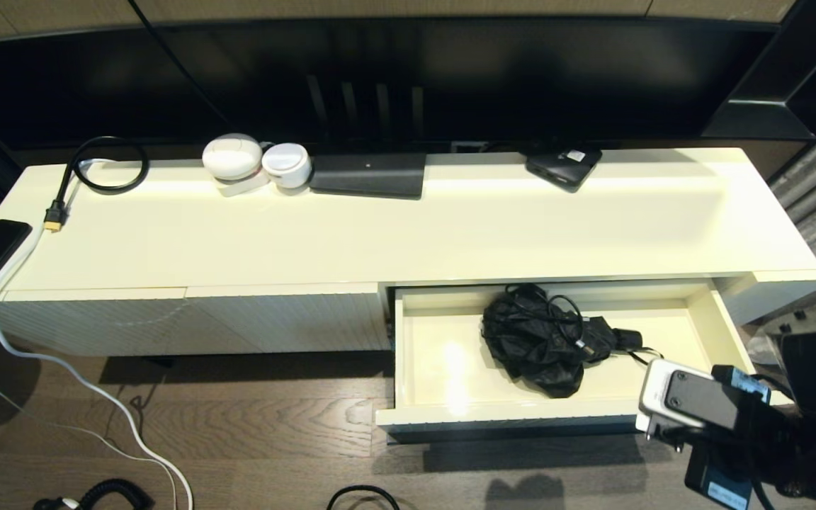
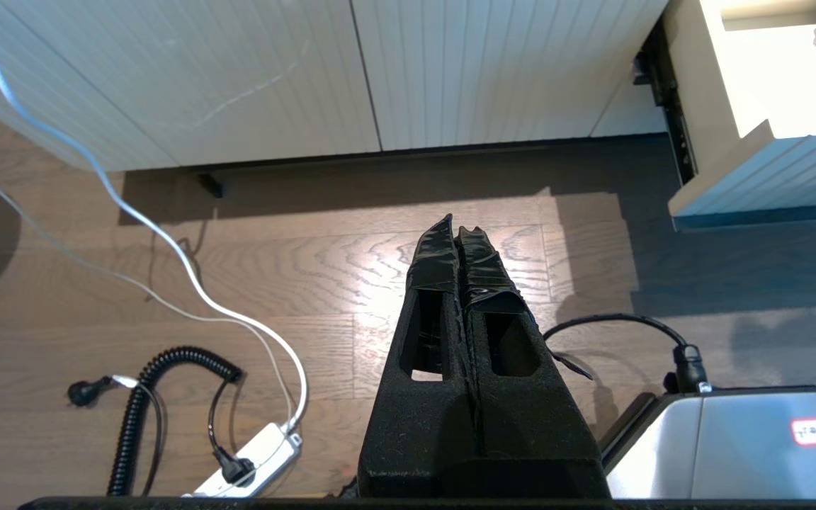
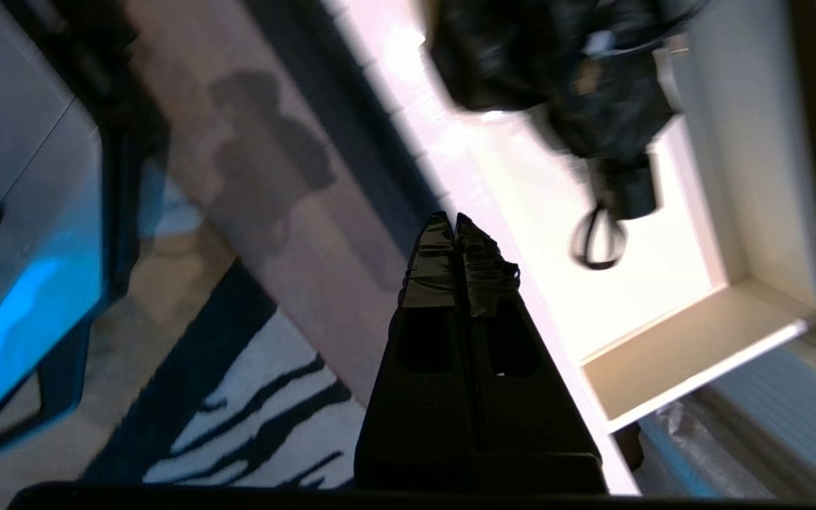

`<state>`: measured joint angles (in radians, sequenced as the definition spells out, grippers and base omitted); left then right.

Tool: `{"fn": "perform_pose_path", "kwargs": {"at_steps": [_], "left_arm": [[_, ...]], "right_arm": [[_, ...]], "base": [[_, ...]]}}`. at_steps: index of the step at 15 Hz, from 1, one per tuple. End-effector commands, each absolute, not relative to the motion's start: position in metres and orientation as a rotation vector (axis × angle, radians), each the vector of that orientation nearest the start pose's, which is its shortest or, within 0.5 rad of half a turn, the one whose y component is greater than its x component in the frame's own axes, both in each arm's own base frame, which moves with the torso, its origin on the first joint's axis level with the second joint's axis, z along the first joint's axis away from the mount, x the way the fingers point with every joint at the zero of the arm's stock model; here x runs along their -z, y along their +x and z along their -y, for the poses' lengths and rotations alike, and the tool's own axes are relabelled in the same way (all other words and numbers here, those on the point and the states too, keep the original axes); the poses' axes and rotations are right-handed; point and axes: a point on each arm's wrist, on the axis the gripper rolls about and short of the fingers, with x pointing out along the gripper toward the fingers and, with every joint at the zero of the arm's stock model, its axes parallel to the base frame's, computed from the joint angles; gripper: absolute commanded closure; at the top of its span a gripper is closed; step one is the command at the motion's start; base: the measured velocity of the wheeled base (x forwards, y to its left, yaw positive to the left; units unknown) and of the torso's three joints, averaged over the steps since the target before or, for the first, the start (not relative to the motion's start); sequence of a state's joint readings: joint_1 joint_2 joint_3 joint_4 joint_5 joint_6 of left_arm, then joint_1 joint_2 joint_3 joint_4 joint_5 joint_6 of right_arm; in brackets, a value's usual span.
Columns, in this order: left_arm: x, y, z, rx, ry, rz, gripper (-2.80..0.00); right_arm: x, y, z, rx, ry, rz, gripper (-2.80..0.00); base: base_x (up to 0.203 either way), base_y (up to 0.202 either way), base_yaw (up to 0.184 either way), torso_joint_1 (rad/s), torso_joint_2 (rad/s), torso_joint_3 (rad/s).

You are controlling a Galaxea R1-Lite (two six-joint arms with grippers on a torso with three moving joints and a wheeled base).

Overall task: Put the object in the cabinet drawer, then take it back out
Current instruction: Close the drawer

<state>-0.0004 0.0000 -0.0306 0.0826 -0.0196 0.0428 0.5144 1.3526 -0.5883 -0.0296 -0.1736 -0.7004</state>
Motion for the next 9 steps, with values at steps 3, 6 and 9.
{"fn": "perform_pose_path", "kwargs": {"at_steps": [3, 6, 9], "left_arm": [[-0.075, -0.025, 0.000, 0.021, 0.042, -0.052, 0.00], [-0.075, -0.025, 0.000, 0.021, 0.042, -0.052, 0.00], [-0.075, -0.025, 0.000, 0.022, 0.042, -0.052, 0.00]], "right_arm": [[-0.125, 0.152, -0.090, -0.727, -1.153, -0.623, 0.00], [-0.112, 0.161, -0.098, -0.792, -1.232, -0.655, 0.00], [-0.091, 0.178, -0.113, -0.809, -1.256, -0.648, 0.00]], "base": [[0.000, 0.000, 0.000, 0.000, 0.00, 0.000], [0.000, 0.000, 0.000, 0.000, 0.00, 0.000], [0.000, 0.000, 0.000, 0.000, 0.00, 0.000]]}}
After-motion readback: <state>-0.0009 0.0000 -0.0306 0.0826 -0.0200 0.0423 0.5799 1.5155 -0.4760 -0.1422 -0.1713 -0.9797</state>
